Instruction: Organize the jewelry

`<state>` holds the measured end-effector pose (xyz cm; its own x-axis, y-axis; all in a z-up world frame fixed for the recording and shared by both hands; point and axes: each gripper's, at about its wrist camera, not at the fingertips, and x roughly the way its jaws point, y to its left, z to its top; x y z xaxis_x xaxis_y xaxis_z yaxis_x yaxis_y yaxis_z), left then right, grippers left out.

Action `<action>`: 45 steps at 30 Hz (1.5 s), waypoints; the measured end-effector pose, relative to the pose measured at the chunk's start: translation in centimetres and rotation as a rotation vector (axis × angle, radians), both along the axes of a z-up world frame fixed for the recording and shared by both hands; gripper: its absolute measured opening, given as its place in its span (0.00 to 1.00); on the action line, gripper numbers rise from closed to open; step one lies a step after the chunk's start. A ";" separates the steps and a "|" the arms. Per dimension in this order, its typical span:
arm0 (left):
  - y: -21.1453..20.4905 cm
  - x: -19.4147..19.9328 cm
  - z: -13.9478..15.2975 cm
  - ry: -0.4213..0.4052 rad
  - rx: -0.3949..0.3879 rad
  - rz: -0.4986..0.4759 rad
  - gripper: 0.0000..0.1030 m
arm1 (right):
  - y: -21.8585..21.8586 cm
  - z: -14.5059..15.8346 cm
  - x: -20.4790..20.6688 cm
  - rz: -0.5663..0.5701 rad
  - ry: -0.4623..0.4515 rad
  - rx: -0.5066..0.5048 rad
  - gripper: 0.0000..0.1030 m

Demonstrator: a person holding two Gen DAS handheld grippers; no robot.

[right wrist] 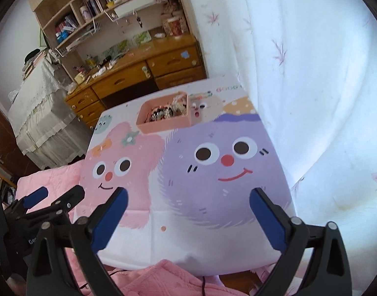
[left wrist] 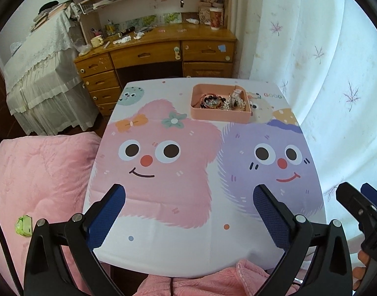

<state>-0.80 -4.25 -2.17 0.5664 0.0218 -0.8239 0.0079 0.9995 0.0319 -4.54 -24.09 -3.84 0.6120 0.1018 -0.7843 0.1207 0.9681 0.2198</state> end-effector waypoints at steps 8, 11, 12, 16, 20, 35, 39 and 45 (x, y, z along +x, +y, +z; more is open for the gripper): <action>0.4 -1.2 0.1 -0.032 0.015 0.014 0.99 | 2.2 0.2 -0.3 0.079 -0.027 -0.039 1.00; 0.3 -1.3 0.1 -0.031 0.018 0.017 0.99 | 2.6 0.3 -0.4 0.096 -0.034 -0.050 1.00; 0.3 -1.3 0.1 -0.031 0.017 0.016 0.99 | 2.8 0.3 -0.4 0.102 -0.034 -0.054 1.00; 0.3 -1.3 0.0 -0.032 0.023 0.020 0.99 | 3.2 0.3 -0.4 0.119 -0.034 -0.064 1.00; 0.2 -1.3 -0.1 -0.036 0.027 0.015 0.99 | 3.6 0.3 -0.5 0.132 -0.033 -0.074 1.00; 0.3 -1.6 0.1 -0.038 0.033 0.017 0.99 | 3.7 0.2 -0.5 0.140 -0.029 -0.080 1.00; 0.5 -1.5 0.2 -0.034 0.036 0.020 0.99 | 3.8 0.3 -0.4 0.141 -0.026 -0.077 1.00; 0.7 -1.6 0.2 -0.030 0.046 0.024 0.99 | 4.1 -0.1 -0.6 0.144 -0.013 -0.077 1.00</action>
